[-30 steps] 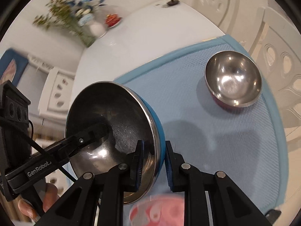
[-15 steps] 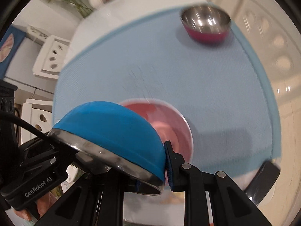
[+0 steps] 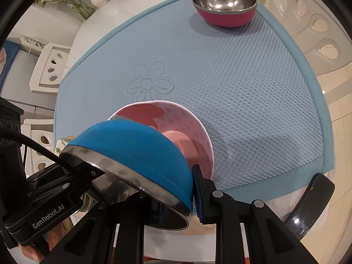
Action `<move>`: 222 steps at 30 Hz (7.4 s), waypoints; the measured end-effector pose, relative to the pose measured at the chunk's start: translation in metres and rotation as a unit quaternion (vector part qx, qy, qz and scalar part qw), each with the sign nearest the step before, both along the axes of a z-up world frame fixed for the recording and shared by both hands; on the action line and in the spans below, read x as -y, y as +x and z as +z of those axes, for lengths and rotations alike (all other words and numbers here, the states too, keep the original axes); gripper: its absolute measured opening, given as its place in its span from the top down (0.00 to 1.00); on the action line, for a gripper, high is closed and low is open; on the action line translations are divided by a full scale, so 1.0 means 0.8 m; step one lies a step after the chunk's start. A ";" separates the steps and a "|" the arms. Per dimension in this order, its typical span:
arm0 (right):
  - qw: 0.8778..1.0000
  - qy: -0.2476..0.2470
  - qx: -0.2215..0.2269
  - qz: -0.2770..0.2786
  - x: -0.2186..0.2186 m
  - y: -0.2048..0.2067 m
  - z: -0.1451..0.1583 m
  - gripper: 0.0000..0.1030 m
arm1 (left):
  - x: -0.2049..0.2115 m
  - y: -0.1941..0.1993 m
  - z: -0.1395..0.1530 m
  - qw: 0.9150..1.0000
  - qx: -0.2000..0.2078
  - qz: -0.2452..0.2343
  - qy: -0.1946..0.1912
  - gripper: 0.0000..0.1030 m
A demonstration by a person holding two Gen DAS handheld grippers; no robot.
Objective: Organize plates and bowls
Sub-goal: 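Carry the blue steel bowl and lower it into the pink bowl, then open the right gripper and lift away from the nested bowls, then grasp the rim of the magenta steel bowl with the right gripper, then carry the magenta steel bowl and lower it into the blue bowl, then open the right gripper and lift away from the bowl stack, then grasp the rim of the nested bowl stack with the right gripper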
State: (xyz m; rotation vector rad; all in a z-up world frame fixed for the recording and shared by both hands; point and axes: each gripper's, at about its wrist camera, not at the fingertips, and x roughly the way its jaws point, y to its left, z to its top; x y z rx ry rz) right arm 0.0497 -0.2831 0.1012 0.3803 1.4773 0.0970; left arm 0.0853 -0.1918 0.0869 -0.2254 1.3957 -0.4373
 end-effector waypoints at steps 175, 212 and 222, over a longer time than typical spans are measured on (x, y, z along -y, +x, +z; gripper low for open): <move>0.983 -0.051 0.176 -0.001 -0.068 -0.117 0.143 0.62 | -0.021 -0.095 0.150 0.973 0.188 0.004 0.134 0.68; 0.977 -0.068 0.201 0.003 -0.110 -0.159 0.139 0.39 | -0.059 -0.158 0.164 0.963 0.233 0.063 0.121 0.42; 0.975 -0.052 0.217 0.013 -0.070 -0.120 0.145 0.39 | -0.055 -0.124 0.169 0.963 0.219 0.095 0.126 0.42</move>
